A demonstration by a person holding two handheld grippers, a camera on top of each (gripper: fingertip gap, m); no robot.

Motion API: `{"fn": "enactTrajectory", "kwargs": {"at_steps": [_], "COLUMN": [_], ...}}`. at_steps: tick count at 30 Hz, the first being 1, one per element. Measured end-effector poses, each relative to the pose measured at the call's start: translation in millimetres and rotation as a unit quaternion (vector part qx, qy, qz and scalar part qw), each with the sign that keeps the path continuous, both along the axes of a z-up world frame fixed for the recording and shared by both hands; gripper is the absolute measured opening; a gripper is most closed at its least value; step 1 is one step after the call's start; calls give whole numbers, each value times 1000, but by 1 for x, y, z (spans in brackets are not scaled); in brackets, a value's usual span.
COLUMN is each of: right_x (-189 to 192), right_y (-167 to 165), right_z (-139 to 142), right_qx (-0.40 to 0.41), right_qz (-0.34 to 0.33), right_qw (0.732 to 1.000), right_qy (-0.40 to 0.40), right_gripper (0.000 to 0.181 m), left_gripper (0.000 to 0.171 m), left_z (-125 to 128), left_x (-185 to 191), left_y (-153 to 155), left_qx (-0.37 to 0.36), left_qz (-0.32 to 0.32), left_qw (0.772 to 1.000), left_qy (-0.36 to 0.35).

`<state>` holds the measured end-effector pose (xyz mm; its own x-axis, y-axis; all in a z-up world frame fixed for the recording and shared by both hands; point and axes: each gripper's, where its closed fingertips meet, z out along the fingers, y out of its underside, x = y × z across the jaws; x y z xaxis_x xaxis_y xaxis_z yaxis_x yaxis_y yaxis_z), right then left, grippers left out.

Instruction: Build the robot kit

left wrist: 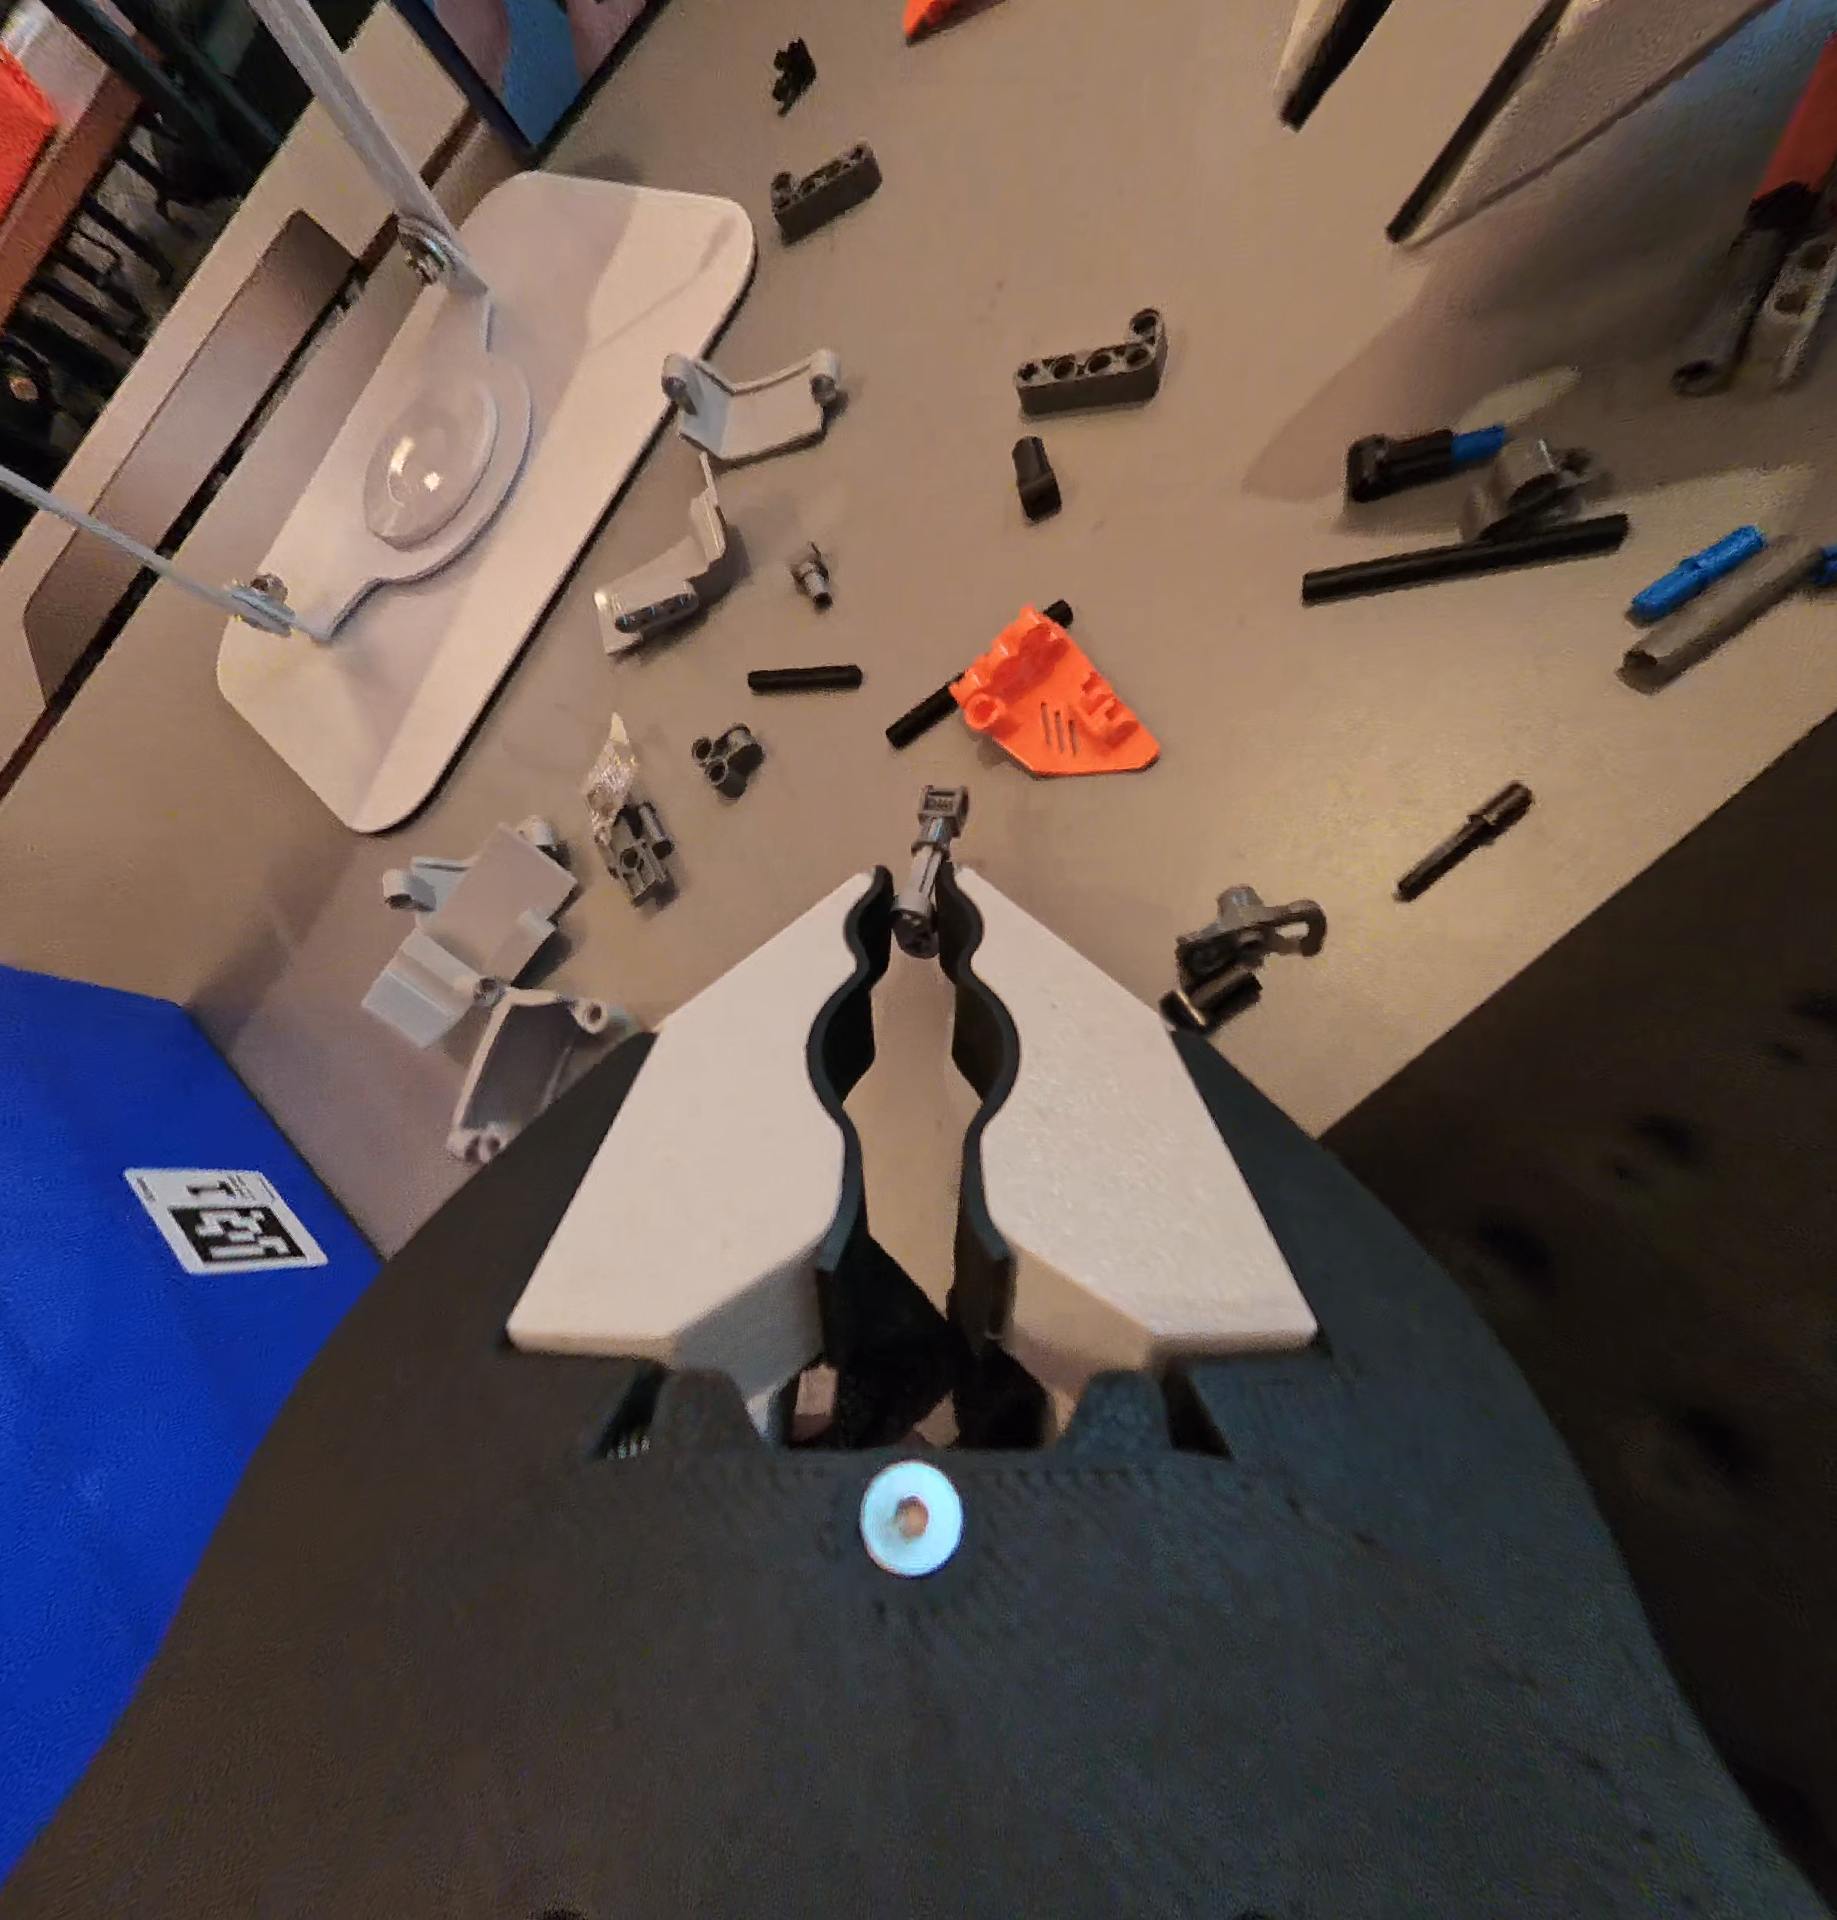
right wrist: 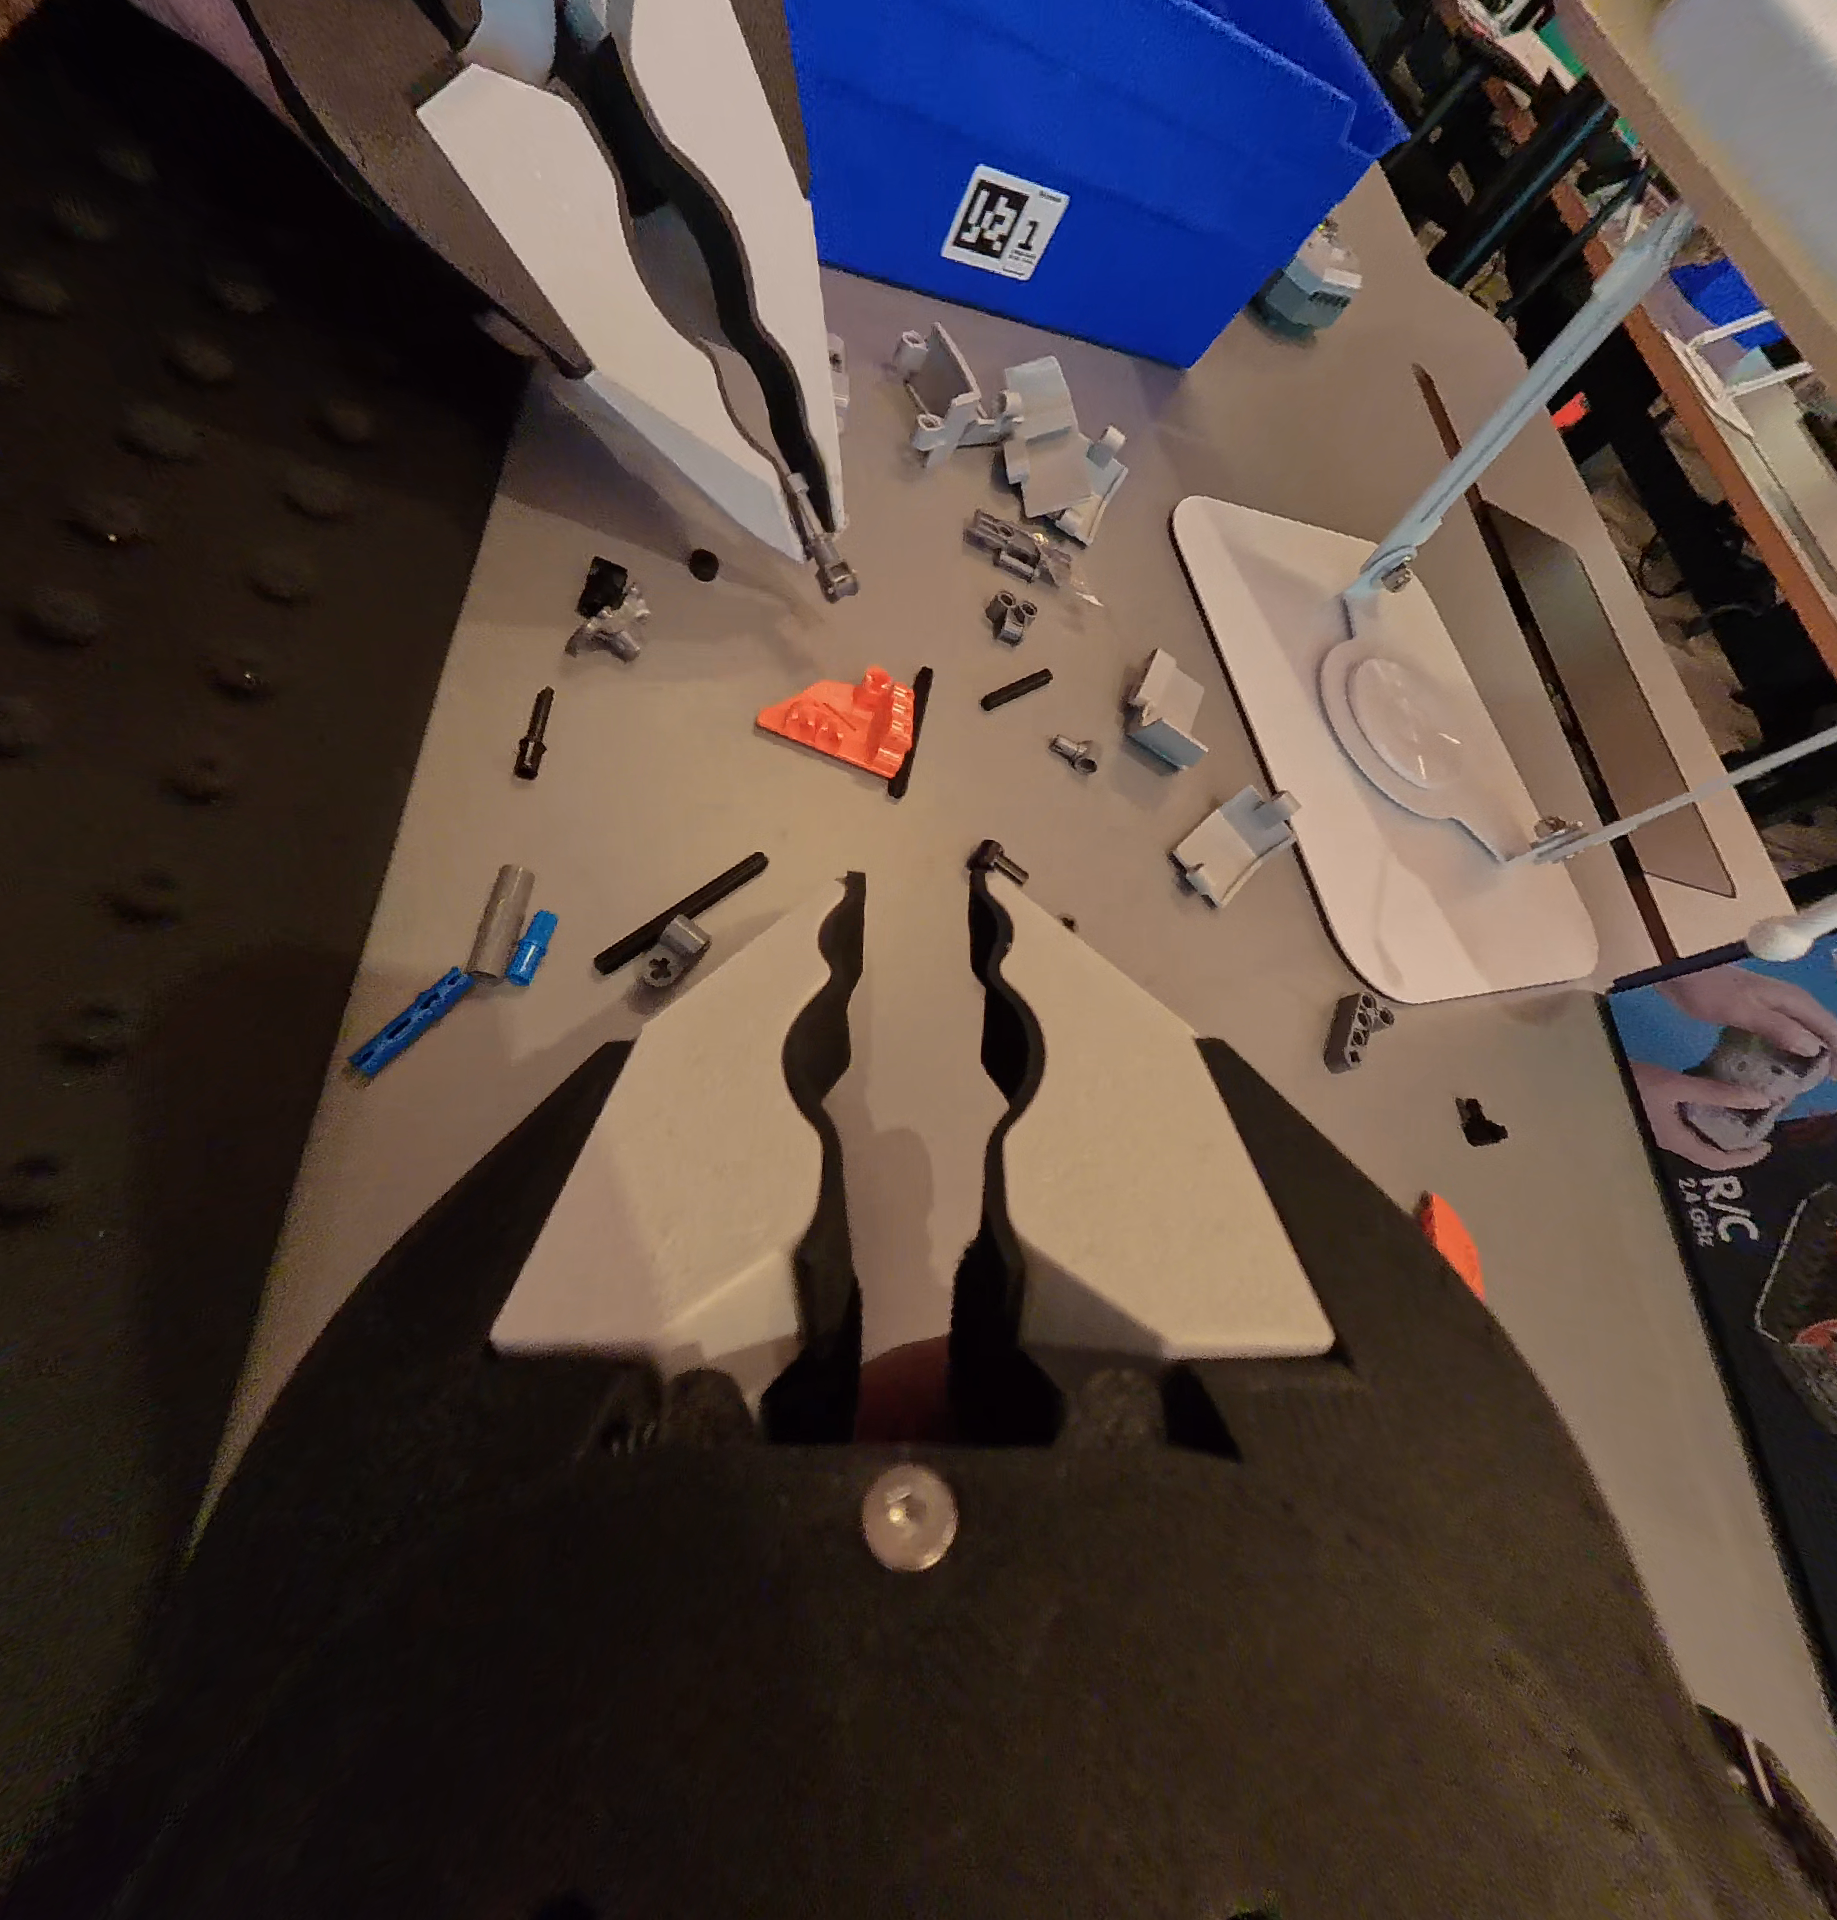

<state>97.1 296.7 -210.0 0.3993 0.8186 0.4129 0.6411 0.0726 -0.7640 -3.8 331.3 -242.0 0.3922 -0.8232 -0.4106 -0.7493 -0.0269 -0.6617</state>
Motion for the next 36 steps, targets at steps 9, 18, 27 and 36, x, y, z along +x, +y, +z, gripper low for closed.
{"fn": "enactTrajectory", "kwargs": {"at_steps": [9,18,27,36], "right_x": [-13,0,9,-40], "right_y": [-9,19,35,17], "right_z": [-2,10,6,19], "right_qx": [-11,24,5,-74], "right_qz": [6,-27,-40,20], "right_qw": [1000,999,999,996], "right_qy": [2,-10,-14,49], "right_gripper": [16,16,15,18], "left_gripper": [7,7,7,7], "left_z": [15,18,26,37], "left_x": [-12,-9,-6,4], "left_y": [-13,1,8,6], "left_qx": [83,117,130,154], "left_qz": [20,33,32,11], "left_qw": [996,992,990,987], "left_qy": [-19,-15,-36,-50]}}
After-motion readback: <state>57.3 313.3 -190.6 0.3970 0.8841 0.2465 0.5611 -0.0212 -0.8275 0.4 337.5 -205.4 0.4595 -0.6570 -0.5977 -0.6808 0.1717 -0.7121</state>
